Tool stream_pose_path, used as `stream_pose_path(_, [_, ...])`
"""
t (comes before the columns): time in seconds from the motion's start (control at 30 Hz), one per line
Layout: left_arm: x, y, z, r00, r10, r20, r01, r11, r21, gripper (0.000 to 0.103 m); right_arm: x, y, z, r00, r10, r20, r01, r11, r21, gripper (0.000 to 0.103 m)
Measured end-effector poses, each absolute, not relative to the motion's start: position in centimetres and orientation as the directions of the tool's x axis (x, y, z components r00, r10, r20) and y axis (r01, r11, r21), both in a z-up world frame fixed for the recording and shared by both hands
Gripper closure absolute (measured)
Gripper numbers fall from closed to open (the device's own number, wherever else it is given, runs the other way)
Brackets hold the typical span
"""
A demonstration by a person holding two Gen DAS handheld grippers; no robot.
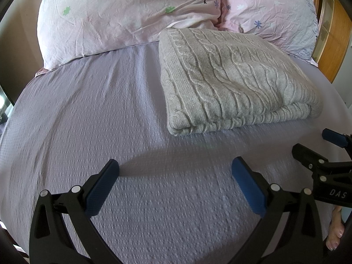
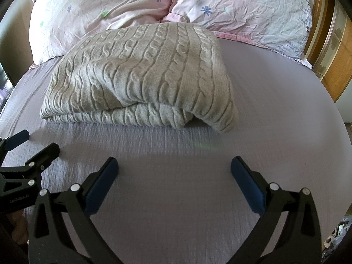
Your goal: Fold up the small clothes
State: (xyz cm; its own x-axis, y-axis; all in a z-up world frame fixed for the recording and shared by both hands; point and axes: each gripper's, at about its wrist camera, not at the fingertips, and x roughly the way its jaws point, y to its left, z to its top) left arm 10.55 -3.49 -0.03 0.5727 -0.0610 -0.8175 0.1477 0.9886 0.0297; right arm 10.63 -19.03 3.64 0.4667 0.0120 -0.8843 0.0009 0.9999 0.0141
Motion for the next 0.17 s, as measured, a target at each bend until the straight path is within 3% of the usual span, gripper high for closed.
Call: stream_pose_path(0.17, [10.6, -3.5, -0.03, 0.573, -0.061, -0.818, 0.148, 0.988, 0.03, 0.001, 10.65, -19.02, 3.63, 0.467, 0.012, -0.884, 0.001, 1.0, 0.014, 0.002])
